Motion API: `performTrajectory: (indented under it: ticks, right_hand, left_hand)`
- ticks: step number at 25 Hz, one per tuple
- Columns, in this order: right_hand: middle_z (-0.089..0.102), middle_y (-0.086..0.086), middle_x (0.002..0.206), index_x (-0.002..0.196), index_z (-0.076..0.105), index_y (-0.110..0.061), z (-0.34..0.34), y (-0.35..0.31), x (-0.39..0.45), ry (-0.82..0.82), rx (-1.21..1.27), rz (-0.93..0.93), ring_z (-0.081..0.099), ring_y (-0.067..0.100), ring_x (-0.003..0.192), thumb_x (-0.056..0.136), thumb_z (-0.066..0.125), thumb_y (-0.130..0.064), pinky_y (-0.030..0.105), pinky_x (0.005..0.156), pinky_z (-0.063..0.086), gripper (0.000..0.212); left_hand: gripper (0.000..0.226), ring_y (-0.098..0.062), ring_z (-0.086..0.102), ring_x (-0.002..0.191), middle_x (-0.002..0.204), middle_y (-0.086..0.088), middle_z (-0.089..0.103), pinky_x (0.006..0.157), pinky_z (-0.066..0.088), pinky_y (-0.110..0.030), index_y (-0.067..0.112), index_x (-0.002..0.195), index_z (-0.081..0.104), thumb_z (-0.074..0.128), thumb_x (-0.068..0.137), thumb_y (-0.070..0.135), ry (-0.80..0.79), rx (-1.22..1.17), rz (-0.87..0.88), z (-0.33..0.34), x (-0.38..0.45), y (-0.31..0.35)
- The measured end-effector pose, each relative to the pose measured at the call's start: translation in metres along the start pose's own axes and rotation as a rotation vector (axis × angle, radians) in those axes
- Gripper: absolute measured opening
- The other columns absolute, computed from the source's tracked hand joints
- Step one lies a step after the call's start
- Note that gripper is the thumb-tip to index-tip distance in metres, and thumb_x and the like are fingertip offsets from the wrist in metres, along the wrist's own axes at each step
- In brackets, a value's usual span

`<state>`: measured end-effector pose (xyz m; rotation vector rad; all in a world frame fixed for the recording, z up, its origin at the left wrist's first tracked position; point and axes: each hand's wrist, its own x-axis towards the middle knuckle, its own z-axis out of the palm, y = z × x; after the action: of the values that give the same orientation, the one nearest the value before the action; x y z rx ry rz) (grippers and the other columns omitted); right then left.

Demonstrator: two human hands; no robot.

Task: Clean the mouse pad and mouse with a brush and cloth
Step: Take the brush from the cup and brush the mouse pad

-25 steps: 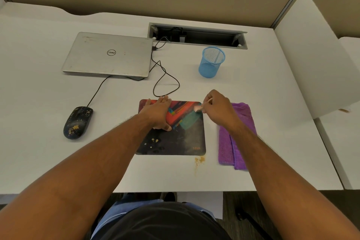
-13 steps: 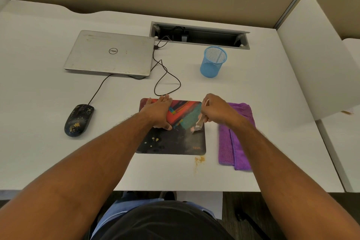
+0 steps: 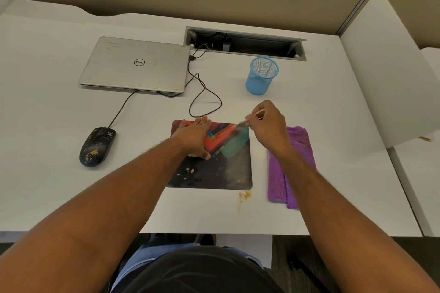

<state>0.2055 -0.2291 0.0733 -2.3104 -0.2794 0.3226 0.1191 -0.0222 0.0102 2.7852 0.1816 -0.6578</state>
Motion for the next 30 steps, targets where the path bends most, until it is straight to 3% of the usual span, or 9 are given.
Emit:
performTrajectory:
  ticks: [2, 6, 10, 15, 19, 23, 25, 27, 30]
  right_hand:
    - [0.07, 0.001, 0.093, 0.099, 0.057, -0.019, 0.007, 0.002, -0.003, -0.002, -0.019, 0.02, 0.067, 0.017, 0.087, 0.099, 0.062, -0.022, 0.024, 0.062, 0.045, 0.006]
    - [0.071, 0.002, 0.084, 0.09, 0.057, -0.02, 0.005, 0.002, -0.001, -0.245, -0.158, 0.014, 0.073, 0.017, 0.076, 0.088, 0.065, -0.015, 0.039, 0.069, 0.062, 0.01]
    - [0.072, -0.001, 0.094, 0.095, 0.059, -0.019, 0.008, -0.004, -0.002, 0.0, 0.04, 0.012, 0.07, 0.015, 0.087, 0.097, 0.063, -0.021, 0.035, 0.075, 0.057, 0.004]
    - [0.076, 0.006, 0.077, 0.087, 0.062, -0.012, 0.015, -0.008, 0.0, -0.263, -0.094, 0.049, 0.076, 0.021, 0.073, 0.091, 0.062, -0.013, 0.046, 0.079, 0.064, 0.004]
    - [0.074, 0.006, 0.098, 0.099, 0.059, -0.014, 0.015, -0.008, 0.001, -0.012, 0.144, 0.086, 0.073, 0.022, 0.091, 0.101, 0.059, -0.02, 0.046, 0.088, 0.061, 0.006]
    - [0.075, 0.009, 0.096, 0.101, 0.059, -0.013, 0.021, -0.007, -0.001, -0.166, -0.011, 0.104, 0.074, 0.024, 0.085, 0.101, 0.058, -0.025, 0.045, 0.085, 0.061, 0.011]
    - [0.075, 0.006, 0.091, 0.099, 0.059, -0.014, 0.018, -0.012, 0.002, -0.062, 0.062, 0.081, 0.074, 0.023, 0.085, 0.1, 0.058, -0.023, 0.044, 0.084, 0.061, 0.01]
    - [0.073, 0.006, 0.1, 0.105, 0.058, -0.013, 0.018, -0.012, 0.003, 0.017, 0.115, 0.085, 0.072, 0.022, 0.092, 0.103, 0.057, -0.024, 0.043, 0.088, 0.06, 0.011]
    - [0.074, 0.008, 0.099, 0.106, 0.058, -0.013, 0.022, -0.011, 0.003, -0.167, 0.014, 0.119, 0.075, 0.022, 0.086, 0.103, 0.056, -0.024, 0.045, 0.087, 0.062, 0.012]
  left_hand:
    - [0.123, -0.021, 0.009, 0.152, 0.167, -0.002, 0.003, 0.122, 0.009, -0.053, 0.02, 0.158, 0.004, 0.081, 0.07, 0.056, 0.002, 0.009, -0.003, 0.0, 0.0, 0.0]
    - [0.124, -0.022, 0.008, 0.152, 0.167, -0.002, 0.003, 0.122, 0.009, -0.054, 0.02, 0.158, 0.003, 0.081, 0.07, 0.056, 0.007, 0.006, 0.004, 0.002, 0.002, -0.002]
    - [0.124, -0.022, 0.009, 0.152, 0.166, -0.002, 0.004, 0.122, 0.009, -0.053, 0.02, 0.158, 0.004, 0.081, 0.069, 0.058, 0.011, 0.005, 0.009, 0.004, 0.004, -0.004]
    - [0.125, -0.021, 0.006, 0.152, 0.167, -0.002, 0.003, 0.122, 0.008, -0.053, 0.02, 0.158, 0.004, 0.081, 0.068, 0.057, 0.018, 0.017, 0.009, 0.005, 0.004, -0.004]
    - [0.124, -0.021, 0.007, 0.152, 0.166, -0.002, 0.004, 0.122, 0.009, -0.053, 0.02, 0.158, 0.005, 0.081, 0.069, 0.057, 0.018, 0.007, 0.012, 0.004, 0.004, -0.004]
    - [0.123, -0.022, 0.008, 0.152, 0.166, -0.002, 0.004, 0.122, 0.009, -0.053, 0.021, 0.158, 0.004, 0.081, 0.069, 0.057, 0.009, 0.004, 0.011, 0.004, 0.004, -0.003]
    - [0.123, -0.022, 0.008, 0.152, 0.167, -0.002, 0.003, 0.122, 0.009, -0.054, 0.02, 0.158, 0.004, 0.081, 0.069, 0.057, 0.007, 0.007, 0.011, 0.003, 0.004, -0.004]
    - [0.123, -0.021, 0.007, 0.152, 0.167, -0.002, 0.003, 0.122, 0.009, -0.054, 0.02, 0.158, 0.004, 0.081, 0.069, 0.057, 0.008, 0.001, 0.009, 0.003, 0.004, -0.004]
    - [0.124, -0.021, 0.007, 0.152, 0.167, -0.002, 0.003, 0.122, 0.009, -0.054, 0.02, 0.158, 0.004, 0.082, 0.069, 0.056, 0.008, 0.001, 0.009, 0.004, 0.004, -0.003]
